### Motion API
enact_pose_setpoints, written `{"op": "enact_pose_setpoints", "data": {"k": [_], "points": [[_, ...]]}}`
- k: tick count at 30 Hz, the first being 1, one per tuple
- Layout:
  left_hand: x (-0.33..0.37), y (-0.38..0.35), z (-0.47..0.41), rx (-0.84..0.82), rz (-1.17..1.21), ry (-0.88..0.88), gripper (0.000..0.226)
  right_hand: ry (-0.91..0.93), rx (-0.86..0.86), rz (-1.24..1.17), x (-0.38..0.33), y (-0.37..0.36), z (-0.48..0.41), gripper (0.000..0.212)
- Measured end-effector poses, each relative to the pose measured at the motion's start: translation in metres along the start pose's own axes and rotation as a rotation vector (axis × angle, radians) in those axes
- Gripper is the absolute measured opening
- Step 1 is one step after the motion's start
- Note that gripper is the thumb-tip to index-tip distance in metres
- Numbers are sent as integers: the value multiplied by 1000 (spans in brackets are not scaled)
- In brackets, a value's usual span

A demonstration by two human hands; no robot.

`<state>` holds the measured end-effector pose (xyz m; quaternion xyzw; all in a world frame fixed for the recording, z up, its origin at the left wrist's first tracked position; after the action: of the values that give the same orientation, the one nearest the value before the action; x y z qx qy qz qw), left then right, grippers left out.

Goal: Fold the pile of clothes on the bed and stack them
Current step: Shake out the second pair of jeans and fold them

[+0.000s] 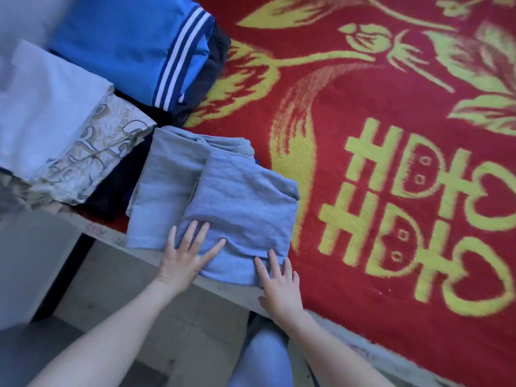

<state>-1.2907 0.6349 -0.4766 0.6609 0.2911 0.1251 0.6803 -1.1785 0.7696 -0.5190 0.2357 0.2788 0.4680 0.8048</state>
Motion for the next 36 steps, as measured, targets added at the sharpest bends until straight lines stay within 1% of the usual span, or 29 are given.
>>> {"op": "enact_pose_setpoints", "data": {"k": [2, 3, 4, 7, 9, 10, 11, 12, 14, 15, 16, 18, 20, 22, 25, 27, 28, 30, 31, 33, 35, 36], "points": [[-8, -1, -10, -47, 32, -19, 46, 48, 28, -66, -3, -7, 2, 90], [-9, -1, -12, -46, 48, -27, 48, 37, 16, -97, -1, -9, 3, 84], [-11, 0, -14, -57, 80, -28, 49, 20, 20, -111, 2, -8, 4, 83], [-13, 10, -25, -94, 163, -56, 49, -6, 71, -154, 5, 4, 12, 87], [-14, 22, -36, -131, 212, -59, 47, -31, 94, -145, 6, 14, 19, 94], [-15, 31, -42, -150, 226, -60, 45, -42, 157, -119, 4, 24, 25, 102], [-15, 39, -47, -173, 238, -61, 43, -40, 246, -72, 2, 36, 30, 115], [-16, 45, -51, -225, 272, -54, 46, -41, 277, -59, 2, 40, 33, 124], [-15, 54, -58, -310, 309, -43, 69, -71, 287, -77, 4, 42, 34, 130], [-14, 62, -62, -304, 299, -32, 74, -75, 282, -111, 4, 41, 34, 131], [-14, 70, -65, -296, 284, -19, 72, -68, 287, -140, 2, 44, 34, 131], [-12, 83, -71, -306, 285, 4, 58, -41, 320, -163, 2, 52, 36, 130], [-10, 101, -77, -282, 281, 32, 54, -22, 332, -173, 3, 57, 38, 127], [-5, 116, -85, -275, 342, 88, 50, -1, 372, -184, 4, 65, 44, 125], [-6, 122, -95, -370, 464, 277, 38, 53, 464, -108, 1, 82, 58, 120], [-6, 130, -104, -369, 541, 344, 31, 48, 538, -94, 4, 95, 67, 118], [-5, 136, -108, -379, 556, 359, 32, 37, 569, -104, 7, 104, 70, 117], [-7, 150, -112, -417, 564, 365, 45, 62, 653, -110, 15, 127, 76, 108], [-12, 157, -113, -414, 563, 368, 51, 92, 702, -108, 18, 142, 79, 100], [-31, 180, -114, -299, 555, 396, 55, 176, 831, -87, 19, 180, 86, 81], [-59, 214, -109, -57, 505, 414, 52, 299, 1003, -2, 1, 226, 100, 53], [-71, 228, -102, 42, 444, 412, 55, 374, 1054, 40, -13, 245, 105, 45]]}}
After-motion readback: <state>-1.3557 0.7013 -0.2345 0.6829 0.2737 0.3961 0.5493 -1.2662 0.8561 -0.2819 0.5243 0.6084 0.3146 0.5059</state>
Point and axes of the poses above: each hand's wrist, its own z-axis away from the middle knuckle, its own y-axis out of the back of the hand, x = y × z, the point moved 8 cm from there along -z, towards the middle knuckle, and after that the axes turned 1 degree about -x, right-handed, at the moved point
